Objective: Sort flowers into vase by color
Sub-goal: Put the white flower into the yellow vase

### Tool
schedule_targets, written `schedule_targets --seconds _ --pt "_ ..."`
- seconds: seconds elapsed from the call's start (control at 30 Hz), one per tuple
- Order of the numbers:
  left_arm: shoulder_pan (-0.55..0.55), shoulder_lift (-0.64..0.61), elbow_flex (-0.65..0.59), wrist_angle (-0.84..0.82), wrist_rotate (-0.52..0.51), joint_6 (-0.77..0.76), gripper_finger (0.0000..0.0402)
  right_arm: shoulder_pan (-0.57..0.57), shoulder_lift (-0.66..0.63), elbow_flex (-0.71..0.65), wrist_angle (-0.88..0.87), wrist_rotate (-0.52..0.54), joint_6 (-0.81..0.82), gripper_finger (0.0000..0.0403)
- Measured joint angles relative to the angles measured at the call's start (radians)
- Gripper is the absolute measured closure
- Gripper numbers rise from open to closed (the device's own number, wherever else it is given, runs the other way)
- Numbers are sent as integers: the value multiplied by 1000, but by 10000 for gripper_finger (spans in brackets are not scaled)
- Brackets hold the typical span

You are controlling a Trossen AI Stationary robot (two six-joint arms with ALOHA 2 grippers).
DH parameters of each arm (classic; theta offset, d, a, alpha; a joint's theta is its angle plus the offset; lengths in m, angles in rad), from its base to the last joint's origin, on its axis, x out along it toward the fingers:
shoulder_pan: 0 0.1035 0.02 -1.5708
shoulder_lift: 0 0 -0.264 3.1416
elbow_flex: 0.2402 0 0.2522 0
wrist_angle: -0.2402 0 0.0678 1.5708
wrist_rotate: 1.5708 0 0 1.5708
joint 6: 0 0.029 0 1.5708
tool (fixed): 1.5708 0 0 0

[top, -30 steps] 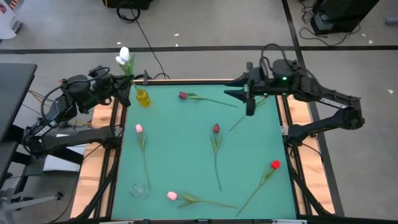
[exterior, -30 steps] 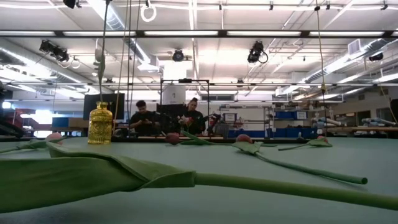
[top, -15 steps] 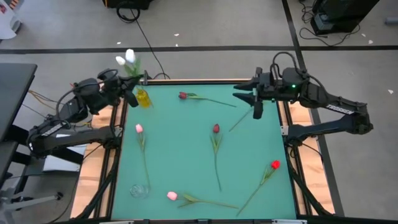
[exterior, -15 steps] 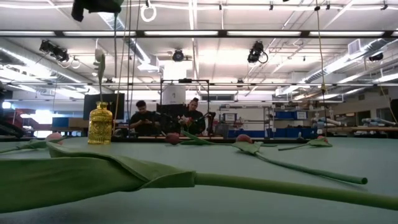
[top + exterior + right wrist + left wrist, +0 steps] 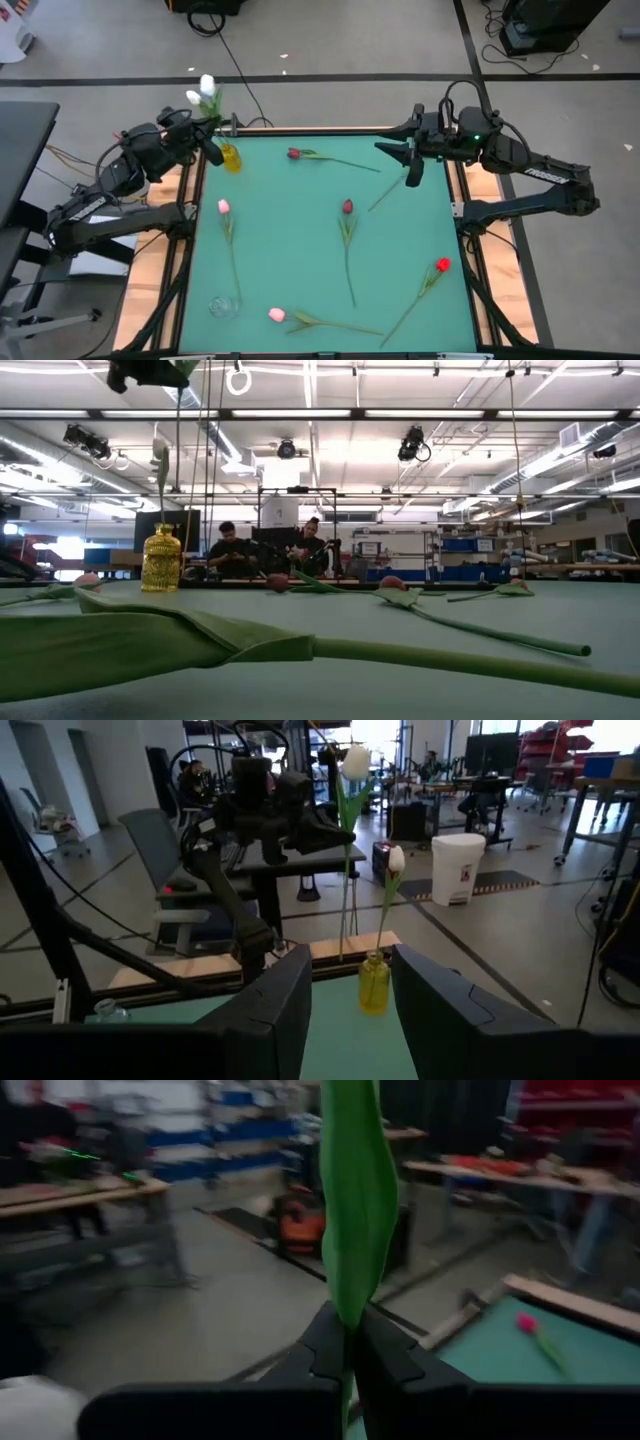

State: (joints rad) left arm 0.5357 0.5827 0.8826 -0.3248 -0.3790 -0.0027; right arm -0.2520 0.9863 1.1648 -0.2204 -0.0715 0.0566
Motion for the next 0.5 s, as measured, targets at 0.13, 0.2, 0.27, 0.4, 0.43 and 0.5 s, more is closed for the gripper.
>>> schedule_targets --seconds 0.13,0.2,0.27,0.4,0.43,0.5 --pt "38 -15 0 -10 -75 28 393 0 19 0 19 0 0 254" --pt "63 -15 -17 9 -76 31 393 0 27 0 19 0 0 254" --pt "90 -15 -53 39 -75 32 393 0 37 0 19 0 0 254" --pt "141 -12 -143 141 -74 40 393 0 53 0 18 0 0 254" --pt "149 -12 -156 159 -73 35 393 0 57 0 18 0 0 254" --pt "158 -13 -160 172 -73 22 393 0 64 0 18 0 0 254"
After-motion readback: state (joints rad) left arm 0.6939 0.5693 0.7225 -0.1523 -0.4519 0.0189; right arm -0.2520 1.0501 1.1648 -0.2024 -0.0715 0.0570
